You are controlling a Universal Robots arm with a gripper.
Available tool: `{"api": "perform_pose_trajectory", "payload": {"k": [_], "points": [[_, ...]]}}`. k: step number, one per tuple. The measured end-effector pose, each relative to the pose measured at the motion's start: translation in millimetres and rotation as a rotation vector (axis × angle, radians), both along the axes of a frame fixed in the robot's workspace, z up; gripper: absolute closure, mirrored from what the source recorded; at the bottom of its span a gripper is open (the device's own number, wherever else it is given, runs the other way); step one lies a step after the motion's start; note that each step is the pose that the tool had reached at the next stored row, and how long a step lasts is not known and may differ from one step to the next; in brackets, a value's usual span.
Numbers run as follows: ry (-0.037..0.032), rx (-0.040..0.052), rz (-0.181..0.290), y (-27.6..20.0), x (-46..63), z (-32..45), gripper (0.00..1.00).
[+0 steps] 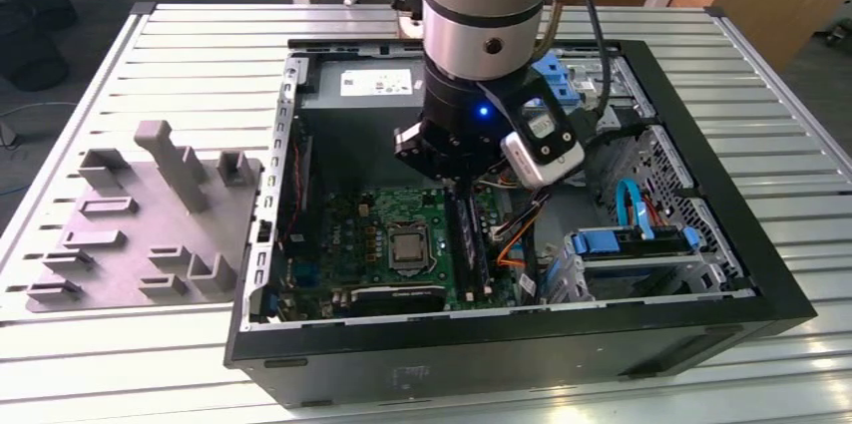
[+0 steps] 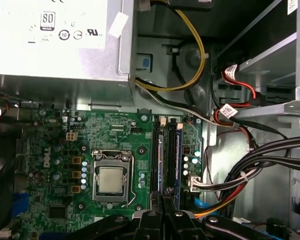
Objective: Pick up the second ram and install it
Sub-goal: 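Insert the second ram into the second slot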
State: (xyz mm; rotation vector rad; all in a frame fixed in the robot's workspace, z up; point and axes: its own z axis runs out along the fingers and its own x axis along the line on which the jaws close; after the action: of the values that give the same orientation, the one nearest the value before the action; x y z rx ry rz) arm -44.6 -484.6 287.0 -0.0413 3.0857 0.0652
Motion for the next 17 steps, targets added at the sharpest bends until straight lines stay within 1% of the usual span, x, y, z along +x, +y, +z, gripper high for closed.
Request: {"api": "perform_pose_trajectory", "payload": {"k": [4,10,17], "points": [[-0.0001,0.0008,0.000,0.0,0.8,-7.2,0.87],[0.0000,0.0066,0.000,0.0,1.8,-18.2,0.87],[0.0000,0.0105,0.000,0.0,1.9,-30.9,0.87]]}}
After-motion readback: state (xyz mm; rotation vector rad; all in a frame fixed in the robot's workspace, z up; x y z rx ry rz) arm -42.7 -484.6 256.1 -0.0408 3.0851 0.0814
